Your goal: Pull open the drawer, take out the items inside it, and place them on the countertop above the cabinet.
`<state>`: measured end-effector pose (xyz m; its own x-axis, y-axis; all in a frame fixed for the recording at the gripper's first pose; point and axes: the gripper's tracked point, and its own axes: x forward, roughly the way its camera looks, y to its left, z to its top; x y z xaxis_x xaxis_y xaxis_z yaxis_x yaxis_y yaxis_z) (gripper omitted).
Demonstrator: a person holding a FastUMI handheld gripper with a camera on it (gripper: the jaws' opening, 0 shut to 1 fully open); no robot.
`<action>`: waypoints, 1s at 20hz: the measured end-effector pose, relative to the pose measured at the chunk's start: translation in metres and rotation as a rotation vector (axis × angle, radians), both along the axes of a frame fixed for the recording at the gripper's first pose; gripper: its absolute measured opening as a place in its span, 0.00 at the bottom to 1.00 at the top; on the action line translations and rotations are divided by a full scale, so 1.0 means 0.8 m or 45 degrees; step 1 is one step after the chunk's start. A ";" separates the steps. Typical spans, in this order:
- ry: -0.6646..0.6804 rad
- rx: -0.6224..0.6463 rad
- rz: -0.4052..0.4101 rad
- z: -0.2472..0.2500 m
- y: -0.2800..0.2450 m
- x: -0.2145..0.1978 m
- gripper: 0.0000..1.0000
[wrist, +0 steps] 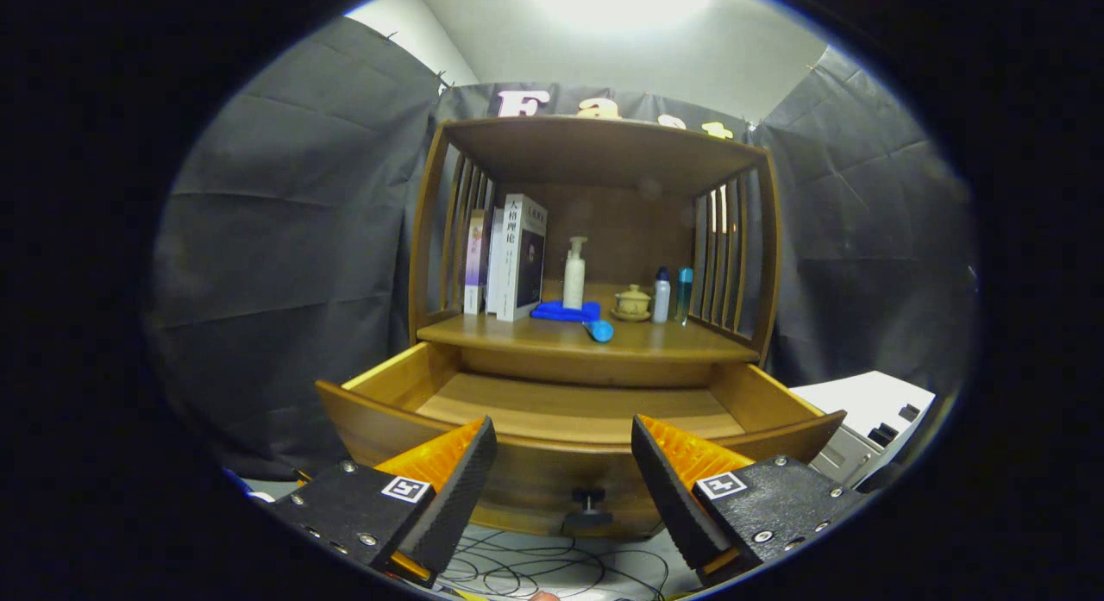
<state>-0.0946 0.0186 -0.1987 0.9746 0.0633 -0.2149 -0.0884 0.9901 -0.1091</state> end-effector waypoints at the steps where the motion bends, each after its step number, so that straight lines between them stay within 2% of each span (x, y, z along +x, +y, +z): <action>1: 0.026 -0.009 0.001 -0.012 -0.001 0.000 0.96; 6: 0.118 -0.023 -0.051 -0.053 -0.021 0.003 0.96; 14: 0.145 0.047 -0.128 -0.067 -0.045 0.024 0.96; 20: 0.151 0.155 -0.124 -0.073 -0.043 0.027 0.96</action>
<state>-0.0726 -0.0162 -0.2570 0.9457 0.0027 -0.3250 0.0032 0.9998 0.0176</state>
